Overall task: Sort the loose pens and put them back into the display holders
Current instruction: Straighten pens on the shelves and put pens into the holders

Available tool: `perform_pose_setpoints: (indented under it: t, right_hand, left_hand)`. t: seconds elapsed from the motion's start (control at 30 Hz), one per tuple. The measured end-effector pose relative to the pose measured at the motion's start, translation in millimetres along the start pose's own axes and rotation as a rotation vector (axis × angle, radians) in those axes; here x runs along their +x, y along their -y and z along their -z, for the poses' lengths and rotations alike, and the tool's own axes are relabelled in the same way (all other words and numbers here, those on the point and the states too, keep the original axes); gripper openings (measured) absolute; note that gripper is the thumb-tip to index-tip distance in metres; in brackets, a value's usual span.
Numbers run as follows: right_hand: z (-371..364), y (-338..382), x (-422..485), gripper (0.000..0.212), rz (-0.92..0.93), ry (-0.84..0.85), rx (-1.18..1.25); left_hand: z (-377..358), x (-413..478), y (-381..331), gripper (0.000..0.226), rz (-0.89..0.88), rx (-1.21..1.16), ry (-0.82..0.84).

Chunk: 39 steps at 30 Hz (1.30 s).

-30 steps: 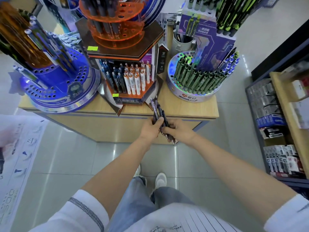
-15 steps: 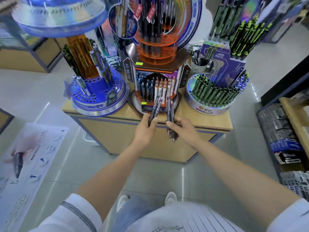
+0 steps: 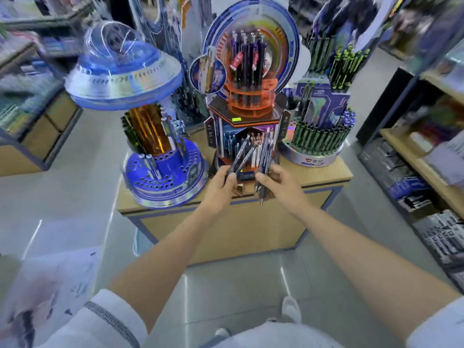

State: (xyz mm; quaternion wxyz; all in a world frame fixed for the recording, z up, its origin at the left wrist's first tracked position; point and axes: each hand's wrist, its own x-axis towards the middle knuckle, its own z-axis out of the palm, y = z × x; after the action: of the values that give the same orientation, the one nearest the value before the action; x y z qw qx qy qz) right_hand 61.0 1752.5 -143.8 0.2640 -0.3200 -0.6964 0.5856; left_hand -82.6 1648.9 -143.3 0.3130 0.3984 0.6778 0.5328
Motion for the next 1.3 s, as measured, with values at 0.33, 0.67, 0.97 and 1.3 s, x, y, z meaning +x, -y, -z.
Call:
perform_pose_setpoints:
  t: [0.33, 0.67, 0.97, 1.3]
  right_hand:
    - [-3.3, 41.4, -2.1, 0.036, 0.075, -0.010, -0.043]
    - [17.7, 64.4, 8.0, 0.005, 0.133, 0.094, -0.064]
    - [31.3, 75.2, 17.0, 0.020, 0.182, 0.147, -0.033]
    - [35.0, 100.4, 52.4, 0.029, 0.231, -0.013, 0.009]
  left_hand:
    - [-4.0, 10.9, -37.3, 0.022, 0.125, -0.111, 0.015]
    - [-8.0, 18.2, -68.3, 0.026, 0.070, -0.096, -0.003]
    - [-11.2, 30.3, -88.6, 0.027, 0.062, 0.022, -0.018]
    - [25.5, 52.2, -106.6, 0.018, -0.152, 0.116, 0.000]
